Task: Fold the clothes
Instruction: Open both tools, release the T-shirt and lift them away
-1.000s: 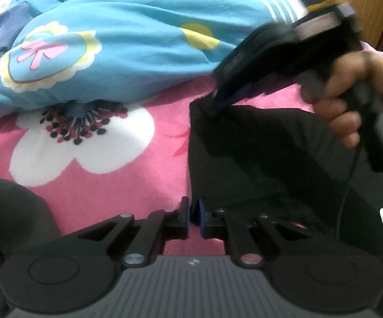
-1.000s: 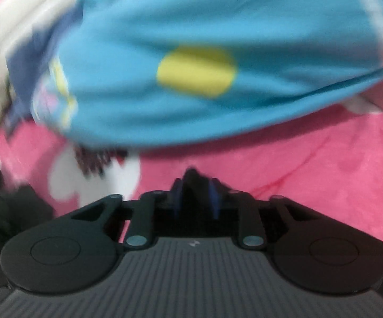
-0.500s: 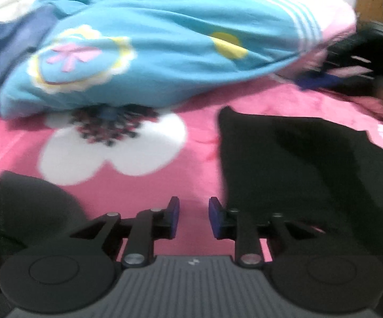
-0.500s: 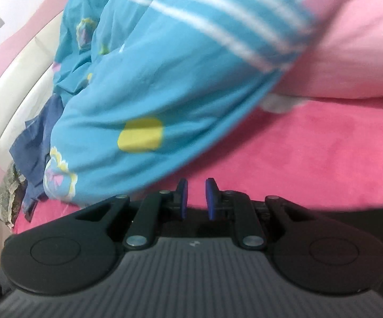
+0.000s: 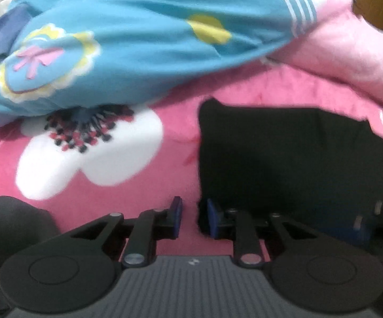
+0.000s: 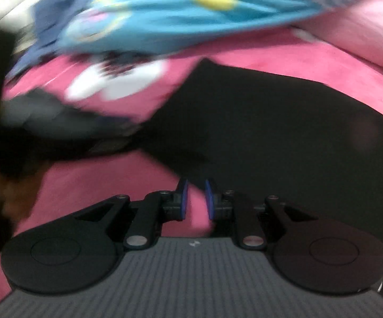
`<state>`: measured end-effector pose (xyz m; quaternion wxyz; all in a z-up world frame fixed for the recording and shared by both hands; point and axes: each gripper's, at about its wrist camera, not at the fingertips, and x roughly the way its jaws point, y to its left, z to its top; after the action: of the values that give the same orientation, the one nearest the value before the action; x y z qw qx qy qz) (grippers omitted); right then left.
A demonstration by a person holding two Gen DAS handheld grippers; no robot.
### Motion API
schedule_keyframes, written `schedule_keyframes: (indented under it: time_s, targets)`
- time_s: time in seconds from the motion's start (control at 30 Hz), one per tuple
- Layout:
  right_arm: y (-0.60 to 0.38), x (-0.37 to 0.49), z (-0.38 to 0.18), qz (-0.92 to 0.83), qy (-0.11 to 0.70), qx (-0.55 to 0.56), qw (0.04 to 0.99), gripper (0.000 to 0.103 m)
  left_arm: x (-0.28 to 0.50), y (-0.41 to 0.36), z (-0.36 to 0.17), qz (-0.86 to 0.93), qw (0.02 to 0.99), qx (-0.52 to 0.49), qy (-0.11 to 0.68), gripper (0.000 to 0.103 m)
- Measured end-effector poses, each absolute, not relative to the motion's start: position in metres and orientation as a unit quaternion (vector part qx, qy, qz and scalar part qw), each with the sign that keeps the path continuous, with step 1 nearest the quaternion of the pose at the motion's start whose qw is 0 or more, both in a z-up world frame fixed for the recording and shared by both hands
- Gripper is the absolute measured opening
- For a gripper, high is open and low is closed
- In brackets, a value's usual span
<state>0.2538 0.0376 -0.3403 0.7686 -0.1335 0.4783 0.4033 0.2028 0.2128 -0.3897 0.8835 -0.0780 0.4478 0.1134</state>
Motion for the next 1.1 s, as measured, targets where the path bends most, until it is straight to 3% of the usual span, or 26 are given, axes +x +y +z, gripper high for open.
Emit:
schedule_keyframes:
  time_s: [0.2, 0.6, 0.83, 0.97, 1.03, 1.1]
  targets:
    - [-0.019, 0.273, -0.318, 0.326, 0.474, -0.064, 0.815, 0.013, 0.217, 0.208, -0.359, 0.113, 0.905, -0.067, 0.404, 0.026]
    - [-0.165, 0.305, -0.312, 0.125, 0.447, -0.022, 0.886, 0.014, 0.287, 0.142, -0.357, 0.052, 0.919, -0.066, 0.385, 0.031]
    - [-0.224, 0.349, -0.324, 0.061, 0.43, -0.028, 0.9, 0.014, 0.325, 0.041, -0.372, -0.069, 0.915, -0.048, 0.395, 0.031]
    - [-0.263, 0.376, -0.349, 0.056, 0.444, -0.018, 0.894, 0.012, 0.347, 0.016, -0.394, -0.043, 0.918, -0.015, 0.395, 0.032]
    - [-0.29, 0.387, -0.353, 0.055, 0.443, 0.027, 0.894, 0.005, 0.354, 0.016, -0.403, -0.028, 0.919, -0.012, 0.392, 0.033]
    - [-0.307, 0.391, -0.344, 0.054, 0.433, 0.058, 0.898, 0.007, 0.356, 0.014, -0.4, -0.026, 0.92, -0.006, 0.392, 0.032]
